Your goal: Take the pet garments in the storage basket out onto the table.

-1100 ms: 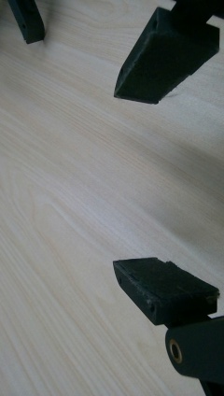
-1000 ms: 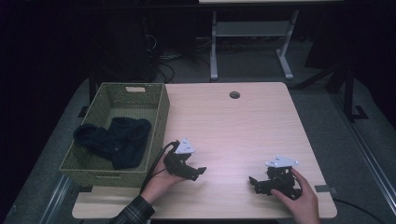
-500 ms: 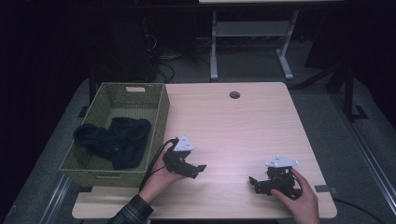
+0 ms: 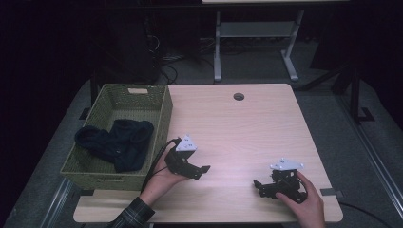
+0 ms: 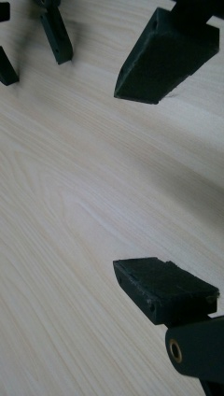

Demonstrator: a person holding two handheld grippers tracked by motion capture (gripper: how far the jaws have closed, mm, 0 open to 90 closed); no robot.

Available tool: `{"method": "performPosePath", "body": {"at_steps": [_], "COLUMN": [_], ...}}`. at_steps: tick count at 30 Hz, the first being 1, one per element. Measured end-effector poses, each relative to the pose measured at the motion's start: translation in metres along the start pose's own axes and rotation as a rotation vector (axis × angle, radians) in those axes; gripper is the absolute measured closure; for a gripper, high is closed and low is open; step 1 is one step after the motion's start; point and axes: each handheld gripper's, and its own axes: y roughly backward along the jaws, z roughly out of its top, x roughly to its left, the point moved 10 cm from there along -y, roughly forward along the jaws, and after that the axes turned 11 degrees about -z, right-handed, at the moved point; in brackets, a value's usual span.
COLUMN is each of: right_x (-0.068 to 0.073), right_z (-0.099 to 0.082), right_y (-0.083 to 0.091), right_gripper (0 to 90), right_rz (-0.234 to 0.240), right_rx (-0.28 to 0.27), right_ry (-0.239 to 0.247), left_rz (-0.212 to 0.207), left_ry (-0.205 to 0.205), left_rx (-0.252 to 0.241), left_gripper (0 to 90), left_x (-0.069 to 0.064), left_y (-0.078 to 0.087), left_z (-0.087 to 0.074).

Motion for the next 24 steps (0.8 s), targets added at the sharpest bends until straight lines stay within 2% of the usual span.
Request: {"method": "performPosePath", "body": {"at_steps": [15,17,24], "right_x": [0.000,0.000,0.000], "right_z": [0.000,0.000,0.000], "right_y": [0.000,0.000,0.000], "right_gripper": [0.4,0.4,0.4], "right_rz": [0.000,0.000,0.000], "right_rx": [0.000,0.000,0.000], "right_ry": [-0.001,0.000,0.000], "left_rz": [-0.025,-0.030,-0.037], "left_ry": [0.005,-0.007,-0.007], "left_rx": [0.004,-0.003,-0.024], "left_gripper": [14.3,14.3,14.2], "left_x": [-0.002,-0.003,-0.004], "left_y": [0.006,0.008,0.013], "left_z": [0.008,0.012,0.019]}}
